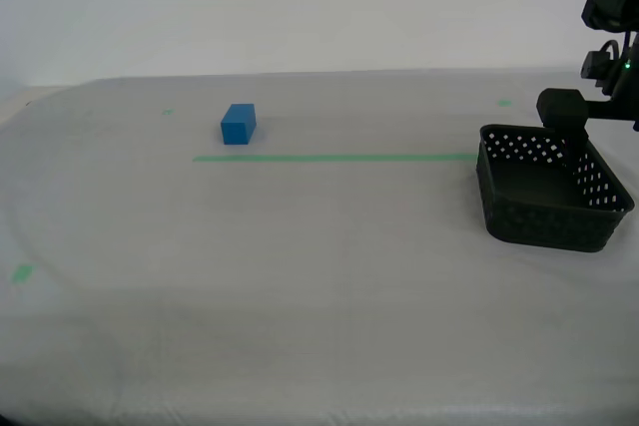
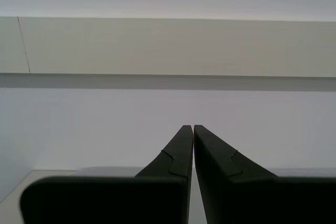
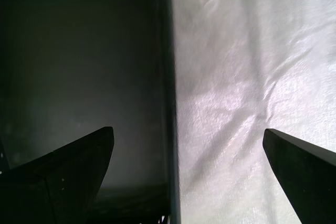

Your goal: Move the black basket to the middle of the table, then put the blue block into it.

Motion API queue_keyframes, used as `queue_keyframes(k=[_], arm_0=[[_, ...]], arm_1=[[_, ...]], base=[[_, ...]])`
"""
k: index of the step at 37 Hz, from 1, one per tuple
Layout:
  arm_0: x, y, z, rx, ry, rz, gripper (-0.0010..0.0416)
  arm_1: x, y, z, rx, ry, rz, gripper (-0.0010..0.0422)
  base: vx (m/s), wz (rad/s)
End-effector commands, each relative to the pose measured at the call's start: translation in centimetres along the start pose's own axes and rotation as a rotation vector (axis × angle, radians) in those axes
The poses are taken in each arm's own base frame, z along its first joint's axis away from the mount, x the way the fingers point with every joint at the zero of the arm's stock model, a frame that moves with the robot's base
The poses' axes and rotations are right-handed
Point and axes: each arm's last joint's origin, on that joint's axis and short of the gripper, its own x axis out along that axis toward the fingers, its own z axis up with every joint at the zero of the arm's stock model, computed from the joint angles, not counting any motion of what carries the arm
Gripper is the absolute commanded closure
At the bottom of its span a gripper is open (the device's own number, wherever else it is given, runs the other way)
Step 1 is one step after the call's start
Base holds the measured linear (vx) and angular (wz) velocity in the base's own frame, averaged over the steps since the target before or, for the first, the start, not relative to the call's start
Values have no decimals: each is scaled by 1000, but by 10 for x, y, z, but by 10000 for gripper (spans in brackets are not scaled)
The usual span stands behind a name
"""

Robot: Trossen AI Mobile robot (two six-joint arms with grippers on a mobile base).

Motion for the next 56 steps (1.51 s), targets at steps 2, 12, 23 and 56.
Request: queue_keyframes(k=[2,12,23,56], arm_0=[[4,3,-5,-14,-1,-18,7],[6,9,-10,-33,5,-18,7],[13,8,-17,-39,5,-19,7],[13,11,-16,-45,-12,-1,270]], arm_1=[[0,0,1,1,-6,0,412],[0,0,1,1,-6,0,412],[0,0,1,1,-6,0,412],[0,0,1,1,-6,0,412]], base=[[0,0],[0,0],[0,0],[0,0]])
